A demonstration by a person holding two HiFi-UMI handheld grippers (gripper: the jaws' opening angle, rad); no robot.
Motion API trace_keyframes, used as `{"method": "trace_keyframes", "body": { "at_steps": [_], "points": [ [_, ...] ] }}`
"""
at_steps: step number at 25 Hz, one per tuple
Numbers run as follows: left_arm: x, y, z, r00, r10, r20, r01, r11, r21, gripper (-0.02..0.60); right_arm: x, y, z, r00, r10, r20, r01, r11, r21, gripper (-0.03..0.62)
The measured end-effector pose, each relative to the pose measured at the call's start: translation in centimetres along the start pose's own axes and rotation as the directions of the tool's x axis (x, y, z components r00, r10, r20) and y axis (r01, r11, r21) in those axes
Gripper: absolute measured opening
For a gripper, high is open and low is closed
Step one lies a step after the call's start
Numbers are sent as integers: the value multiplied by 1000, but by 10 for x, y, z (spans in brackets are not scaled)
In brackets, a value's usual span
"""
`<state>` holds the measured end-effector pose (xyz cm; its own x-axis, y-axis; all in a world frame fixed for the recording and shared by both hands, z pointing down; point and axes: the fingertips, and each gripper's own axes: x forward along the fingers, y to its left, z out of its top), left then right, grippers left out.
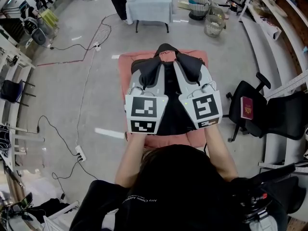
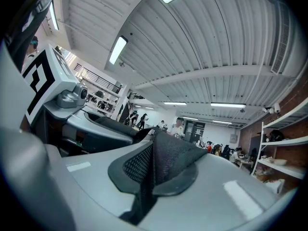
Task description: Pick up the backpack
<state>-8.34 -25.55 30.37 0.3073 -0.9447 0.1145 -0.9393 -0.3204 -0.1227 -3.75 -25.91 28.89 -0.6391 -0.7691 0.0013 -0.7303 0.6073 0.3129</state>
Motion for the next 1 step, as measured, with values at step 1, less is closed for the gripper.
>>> {"method": "trace_keyframes", "body": {
  "at_steps": [1],
  "points": [
    [1, 0, 0, 1000, 1, -1, -1, 1000, 2, 26, 1, 0, -1, 1000, 1, -1, -1, 1000, 2, 26]
  ]
}}
